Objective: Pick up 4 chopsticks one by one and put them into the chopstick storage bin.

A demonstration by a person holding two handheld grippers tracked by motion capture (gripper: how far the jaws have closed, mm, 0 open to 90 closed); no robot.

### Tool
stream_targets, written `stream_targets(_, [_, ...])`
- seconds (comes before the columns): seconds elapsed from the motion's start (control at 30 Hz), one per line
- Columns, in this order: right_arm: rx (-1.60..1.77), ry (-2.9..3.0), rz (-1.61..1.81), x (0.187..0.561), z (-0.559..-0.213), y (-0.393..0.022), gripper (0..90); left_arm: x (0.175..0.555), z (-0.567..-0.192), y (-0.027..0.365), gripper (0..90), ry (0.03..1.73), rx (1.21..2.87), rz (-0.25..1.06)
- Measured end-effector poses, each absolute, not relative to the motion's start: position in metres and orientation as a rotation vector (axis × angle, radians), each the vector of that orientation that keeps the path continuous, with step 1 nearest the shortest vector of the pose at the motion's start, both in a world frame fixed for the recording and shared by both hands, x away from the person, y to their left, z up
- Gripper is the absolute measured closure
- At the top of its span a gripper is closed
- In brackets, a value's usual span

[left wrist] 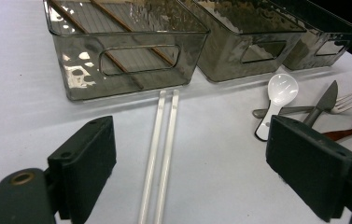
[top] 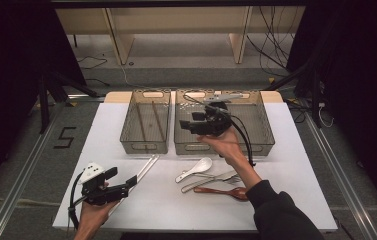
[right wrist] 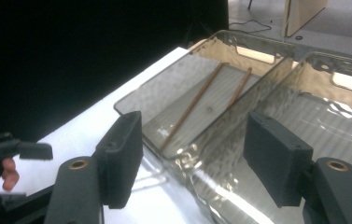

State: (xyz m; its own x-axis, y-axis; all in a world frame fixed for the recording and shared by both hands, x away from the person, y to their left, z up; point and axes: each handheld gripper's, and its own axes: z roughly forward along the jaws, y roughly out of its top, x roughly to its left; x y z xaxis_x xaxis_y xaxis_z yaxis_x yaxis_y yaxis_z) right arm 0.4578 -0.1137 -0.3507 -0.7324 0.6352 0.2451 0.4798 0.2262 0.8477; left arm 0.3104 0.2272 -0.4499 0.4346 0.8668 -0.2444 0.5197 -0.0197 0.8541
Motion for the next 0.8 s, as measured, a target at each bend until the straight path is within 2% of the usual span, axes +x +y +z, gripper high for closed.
stream_targets(0.8, [1.06,2.287,1.534,0.392,-0.379,-0.185,33.9,0.317,-0.451,0.227,15.6,1.278,1.728,0.454])
